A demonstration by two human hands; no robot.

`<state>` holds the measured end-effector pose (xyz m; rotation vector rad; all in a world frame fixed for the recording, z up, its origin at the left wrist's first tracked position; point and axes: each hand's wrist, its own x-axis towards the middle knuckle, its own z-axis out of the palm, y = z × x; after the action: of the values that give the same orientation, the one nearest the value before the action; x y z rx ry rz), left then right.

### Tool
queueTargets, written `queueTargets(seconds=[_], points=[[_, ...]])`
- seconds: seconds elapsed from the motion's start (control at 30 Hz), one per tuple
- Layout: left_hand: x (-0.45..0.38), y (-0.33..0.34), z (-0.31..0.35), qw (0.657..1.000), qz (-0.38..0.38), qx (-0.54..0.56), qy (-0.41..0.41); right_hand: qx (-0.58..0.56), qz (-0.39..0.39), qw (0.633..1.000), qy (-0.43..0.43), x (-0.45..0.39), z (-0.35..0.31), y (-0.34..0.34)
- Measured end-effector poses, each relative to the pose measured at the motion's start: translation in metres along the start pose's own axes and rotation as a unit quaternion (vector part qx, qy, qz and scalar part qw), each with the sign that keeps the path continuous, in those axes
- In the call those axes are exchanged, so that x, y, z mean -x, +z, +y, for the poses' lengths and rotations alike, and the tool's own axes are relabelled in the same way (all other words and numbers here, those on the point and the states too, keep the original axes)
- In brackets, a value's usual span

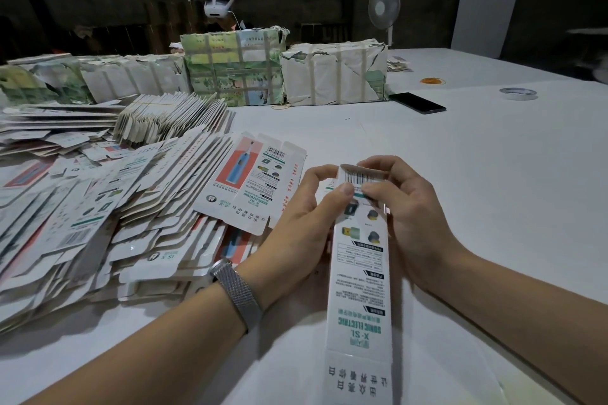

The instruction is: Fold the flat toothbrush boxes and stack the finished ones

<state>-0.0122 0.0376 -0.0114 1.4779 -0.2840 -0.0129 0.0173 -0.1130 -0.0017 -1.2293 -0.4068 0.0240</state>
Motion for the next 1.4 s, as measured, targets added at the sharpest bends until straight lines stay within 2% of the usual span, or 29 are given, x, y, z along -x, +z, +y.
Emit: queueTargets(seconds=[0.33, 0.5, 0.93, 1.4], points=[[0.000, 0.002, 0.003, 0.999, -0.022, -0.044, -0.006, 0.043, 0.034, 0.998, 0.018, -0.005, 0.001, -0.002], [-0.001, 0.002, 0.002, 0.998, -0.013, -0.066, 0.002, 0.049, 0.031, 0.997, 0.044, -0.005, 0.002, -0.003], [-0.004, 0.002, 0.006, 0.995, -0.003, -0.097, 0.017, 0.078, 0.084, 0.993, 0.042, -0.006, 0.000, -0.002], [-0.011, -0.004, 0.010, 0.996, -0.055, -0.063, -0.001, 0.045, 0.059, 0.996, 0.050, -0.007, -0.001, -0.003]])
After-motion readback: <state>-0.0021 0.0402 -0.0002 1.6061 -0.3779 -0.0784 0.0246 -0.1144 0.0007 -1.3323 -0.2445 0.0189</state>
